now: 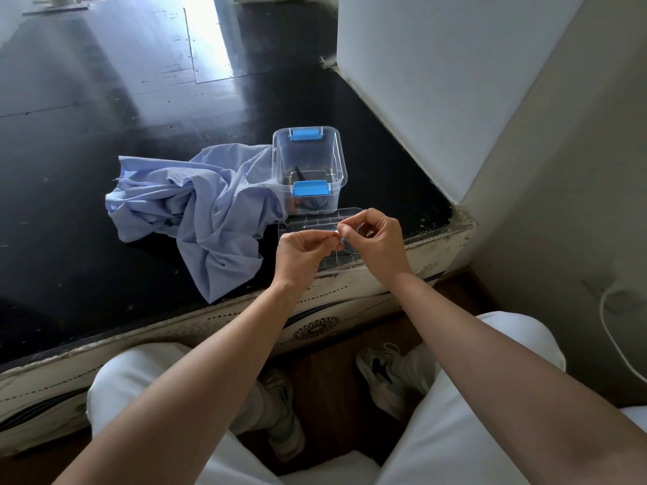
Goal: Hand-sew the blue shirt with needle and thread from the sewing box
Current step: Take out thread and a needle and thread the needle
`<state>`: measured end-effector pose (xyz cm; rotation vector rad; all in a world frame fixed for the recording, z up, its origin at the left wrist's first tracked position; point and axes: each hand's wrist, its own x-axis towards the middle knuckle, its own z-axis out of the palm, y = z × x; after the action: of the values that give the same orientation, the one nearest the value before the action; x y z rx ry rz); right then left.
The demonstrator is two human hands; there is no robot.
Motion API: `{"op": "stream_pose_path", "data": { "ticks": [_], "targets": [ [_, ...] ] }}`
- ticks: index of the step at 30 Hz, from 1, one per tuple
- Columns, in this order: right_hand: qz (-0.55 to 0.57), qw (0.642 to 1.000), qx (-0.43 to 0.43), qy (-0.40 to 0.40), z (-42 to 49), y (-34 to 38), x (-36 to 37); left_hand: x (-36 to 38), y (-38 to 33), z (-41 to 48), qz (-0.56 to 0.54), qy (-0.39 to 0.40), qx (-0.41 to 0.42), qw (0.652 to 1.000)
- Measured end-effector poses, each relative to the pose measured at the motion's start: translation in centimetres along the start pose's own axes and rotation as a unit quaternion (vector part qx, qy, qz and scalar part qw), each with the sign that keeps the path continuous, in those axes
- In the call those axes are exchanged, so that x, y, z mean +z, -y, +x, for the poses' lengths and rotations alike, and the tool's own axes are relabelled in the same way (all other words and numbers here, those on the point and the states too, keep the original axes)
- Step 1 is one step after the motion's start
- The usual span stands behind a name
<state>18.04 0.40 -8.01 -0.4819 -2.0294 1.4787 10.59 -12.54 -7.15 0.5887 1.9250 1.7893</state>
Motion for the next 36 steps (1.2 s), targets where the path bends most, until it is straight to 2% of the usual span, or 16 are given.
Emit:
{"op": "stream_pose_path", "data": {
  "ticks": [36],
  "targets": [
    [0.002,1.000,0.010,0.001,0.03,0.35,0.00,0.13,-0.65,-0.27,-0.020,0.000,-0.011,1.000]
  ]
}}
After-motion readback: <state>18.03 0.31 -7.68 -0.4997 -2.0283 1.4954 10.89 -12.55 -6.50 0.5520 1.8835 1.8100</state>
